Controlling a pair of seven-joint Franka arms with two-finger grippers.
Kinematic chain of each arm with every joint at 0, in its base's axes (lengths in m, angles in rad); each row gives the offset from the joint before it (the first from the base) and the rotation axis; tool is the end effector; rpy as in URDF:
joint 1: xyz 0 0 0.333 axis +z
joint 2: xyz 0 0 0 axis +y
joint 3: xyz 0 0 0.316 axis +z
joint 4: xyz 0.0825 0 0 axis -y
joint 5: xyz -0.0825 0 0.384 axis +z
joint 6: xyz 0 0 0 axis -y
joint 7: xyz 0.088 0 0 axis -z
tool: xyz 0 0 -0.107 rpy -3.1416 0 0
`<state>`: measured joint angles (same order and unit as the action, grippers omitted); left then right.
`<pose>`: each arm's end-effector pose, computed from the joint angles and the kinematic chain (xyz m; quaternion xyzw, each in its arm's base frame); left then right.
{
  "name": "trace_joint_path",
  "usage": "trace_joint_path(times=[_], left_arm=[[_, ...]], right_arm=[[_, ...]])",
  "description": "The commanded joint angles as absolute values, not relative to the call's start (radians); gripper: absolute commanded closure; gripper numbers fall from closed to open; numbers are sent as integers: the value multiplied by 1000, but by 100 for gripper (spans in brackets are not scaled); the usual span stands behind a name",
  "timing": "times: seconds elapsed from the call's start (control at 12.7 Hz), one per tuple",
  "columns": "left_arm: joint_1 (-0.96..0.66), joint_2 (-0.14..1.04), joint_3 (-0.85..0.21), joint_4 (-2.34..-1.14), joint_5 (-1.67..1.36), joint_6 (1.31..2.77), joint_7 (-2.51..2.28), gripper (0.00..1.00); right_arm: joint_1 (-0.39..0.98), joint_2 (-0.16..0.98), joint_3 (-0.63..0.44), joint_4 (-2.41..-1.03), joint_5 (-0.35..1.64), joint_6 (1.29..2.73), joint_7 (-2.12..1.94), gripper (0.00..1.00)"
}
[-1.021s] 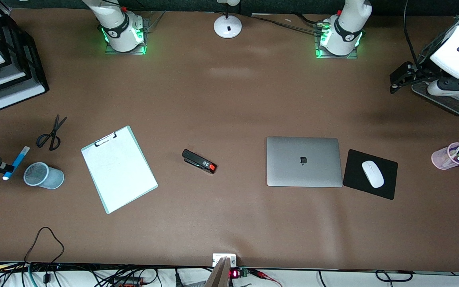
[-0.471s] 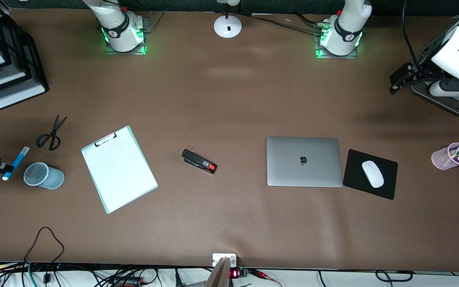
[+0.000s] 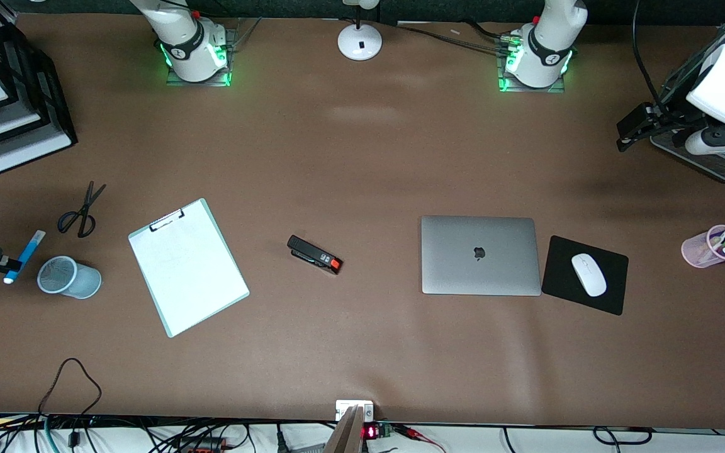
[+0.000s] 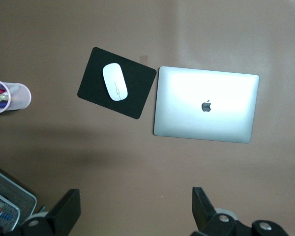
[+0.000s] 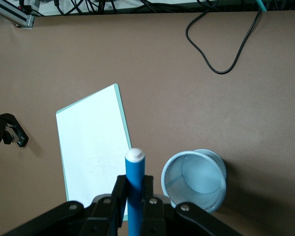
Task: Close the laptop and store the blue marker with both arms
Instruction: 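Position the marker above the light blue cup with the right gripper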
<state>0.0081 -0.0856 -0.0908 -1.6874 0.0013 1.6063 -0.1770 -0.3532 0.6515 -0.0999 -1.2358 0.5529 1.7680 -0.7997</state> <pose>0.5282 -0.0457 0.6187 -0.9989 -0.0473 -0.0026 0.0042 0.6802 -0.2597 0.3877 -0.9646 -0.1071 -0.0916 0.2229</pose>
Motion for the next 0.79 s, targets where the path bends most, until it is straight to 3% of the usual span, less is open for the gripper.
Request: trace_joint_path(times=[0.0, 0.71], left_arm=[[29, -71, -87, -1671, -6, 1608, -175, 0], [15, -20, -110, -1548, 51, 1545, -179, 0]], right_arm=[[-330, 657, -92, -1178, 474, 1749, -795, 100], [-316, 655, -92, -1161, 453, 1750, -802, 100]])
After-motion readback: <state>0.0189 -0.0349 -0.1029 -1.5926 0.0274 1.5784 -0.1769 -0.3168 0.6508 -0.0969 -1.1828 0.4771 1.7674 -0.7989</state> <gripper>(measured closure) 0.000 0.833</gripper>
